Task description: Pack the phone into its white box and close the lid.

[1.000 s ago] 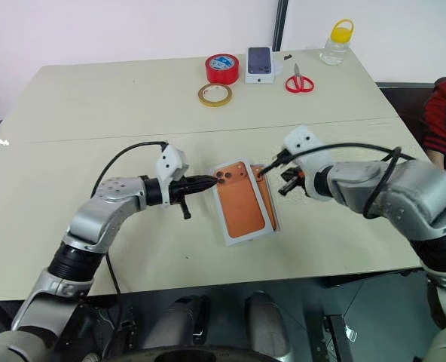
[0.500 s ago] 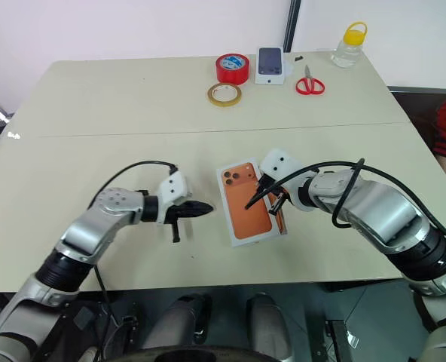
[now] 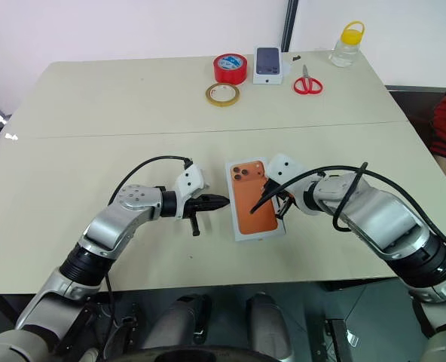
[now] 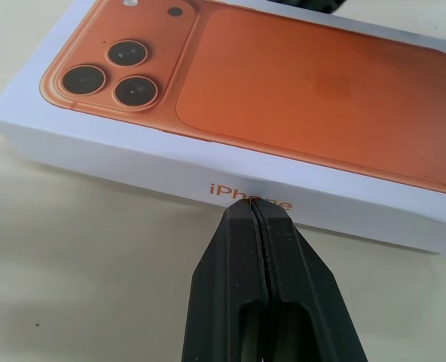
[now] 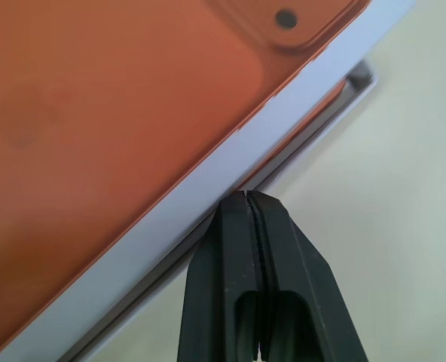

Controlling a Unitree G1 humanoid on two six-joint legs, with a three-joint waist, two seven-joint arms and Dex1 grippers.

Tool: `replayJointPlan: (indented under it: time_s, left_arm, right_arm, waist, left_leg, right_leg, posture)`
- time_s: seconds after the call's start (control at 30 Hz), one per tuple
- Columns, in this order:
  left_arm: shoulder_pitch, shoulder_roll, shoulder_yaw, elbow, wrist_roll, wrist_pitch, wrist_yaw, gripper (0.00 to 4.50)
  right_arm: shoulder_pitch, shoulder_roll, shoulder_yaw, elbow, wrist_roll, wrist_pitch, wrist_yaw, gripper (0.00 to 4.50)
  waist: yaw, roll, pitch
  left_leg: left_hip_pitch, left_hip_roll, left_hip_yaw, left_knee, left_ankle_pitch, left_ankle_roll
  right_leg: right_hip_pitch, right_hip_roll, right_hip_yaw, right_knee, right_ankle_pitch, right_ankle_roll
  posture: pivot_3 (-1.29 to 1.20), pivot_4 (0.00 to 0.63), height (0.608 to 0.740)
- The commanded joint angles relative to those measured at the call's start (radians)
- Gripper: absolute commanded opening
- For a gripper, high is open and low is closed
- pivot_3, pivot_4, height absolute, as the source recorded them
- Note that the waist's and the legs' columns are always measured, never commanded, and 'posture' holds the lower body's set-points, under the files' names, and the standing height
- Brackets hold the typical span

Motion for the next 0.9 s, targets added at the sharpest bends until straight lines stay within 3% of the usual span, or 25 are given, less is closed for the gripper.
replayJointPlan:
  time_s: [0.03,0.9]
  left_arm:
    - [-0.023,-0.011,0.024,-0.017,-0.016,-0.004,0.002,0.00]
    - [-0.010,-0.070,-0.010,-0.042,-0.011,0.013,0.011,0.00]
  right_arm:
    - [0.006,0.008,-0.031,-0.038,-0.023,0.003,0.016,0.03]
    - [0.044,0.028,-0.074,-0.014,-0.125,0.006,0.071,0.03]
  waist:
    - [0.000,0.000,0.000]
    - [0.001,0.000,0.000]
  left_leg:
    - [0.000,0.000,0.000,0.000,0.000,0.000]
    - [0.000,0.000,0.000,0.000,0.001,-0.001]
  right_leg:
    - [0.000,0.000,0.000,0.000,0.000,0.000]
    - [0.000,0.000,0.000,0.000,0.000,0.000]
  posture:
    - [0.00,0.150,0.740]
    - [0.00,0.150,0.740]
